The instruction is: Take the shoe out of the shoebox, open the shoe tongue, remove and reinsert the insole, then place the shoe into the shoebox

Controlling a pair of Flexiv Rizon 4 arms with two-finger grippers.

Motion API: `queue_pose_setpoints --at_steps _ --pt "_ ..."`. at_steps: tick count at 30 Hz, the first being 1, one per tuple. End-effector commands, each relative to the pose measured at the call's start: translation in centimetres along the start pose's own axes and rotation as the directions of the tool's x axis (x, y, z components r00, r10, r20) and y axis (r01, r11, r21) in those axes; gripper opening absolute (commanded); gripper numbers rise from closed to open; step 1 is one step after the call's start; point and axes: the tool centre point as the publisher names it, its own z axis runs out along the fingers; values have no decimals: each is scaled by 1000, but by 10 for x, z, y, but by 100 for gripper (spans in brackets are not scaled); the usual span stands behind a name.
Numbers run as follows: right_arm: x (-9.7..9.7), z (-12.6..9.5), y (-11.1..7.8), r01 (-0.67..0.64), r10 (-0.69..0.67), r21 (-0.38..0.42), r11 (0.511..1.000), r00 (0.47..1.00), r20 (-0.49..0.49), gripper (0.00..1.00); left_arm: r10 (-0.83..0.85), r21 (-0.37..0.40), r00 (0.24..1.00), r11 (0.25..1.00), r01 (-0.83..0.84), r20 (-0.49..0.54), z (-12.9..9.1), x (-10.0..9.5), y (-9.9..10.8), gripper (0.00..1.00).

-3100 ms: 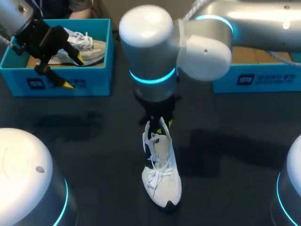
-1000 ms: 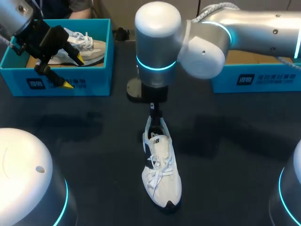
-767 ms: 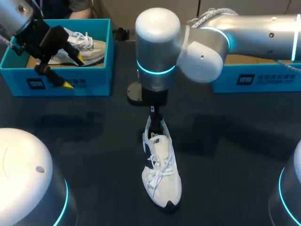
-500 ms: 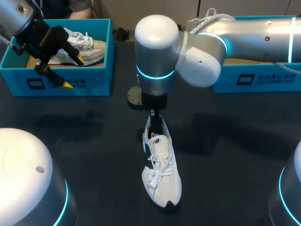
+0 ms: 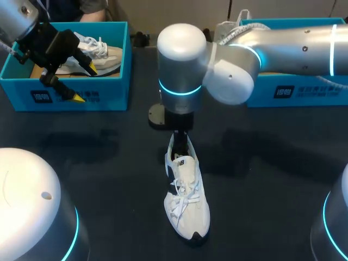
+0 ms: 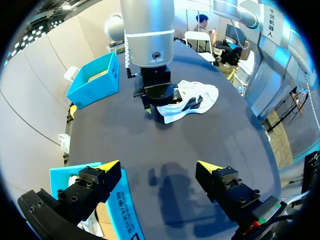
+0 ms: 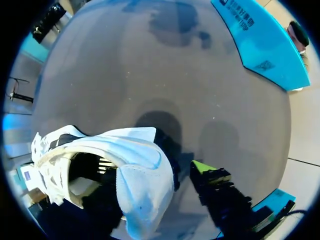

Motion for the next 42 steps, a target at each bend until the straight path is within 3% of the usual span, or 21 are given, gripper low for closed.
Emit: queue_pose_setpoints --at_steps 1,8,15,28,42 --pt "3 0 -3 -7 7 -6 1000 1000 10 0 0 -3 1000 1000 0 0 0 0 0 100" --pt "5 -9 -4 -24 24 2 1000 999 37 0 0 -3 1000 1000 0 0 0 0 0 100" --pt "1 -33 -15 -46 44 30 998 997 70 0 0 -3 1000 1000 0 0 0 0 0 100" --pt "-31 -137 -85 -121 106 83 989 980 166 0 0 -3 1000 1000 0 0 0 0 0 100" --pt "-31 -137 -85 -121 106 83 989 980 166 0 0 -3 1000 1000 0 0 0 0 0 100"
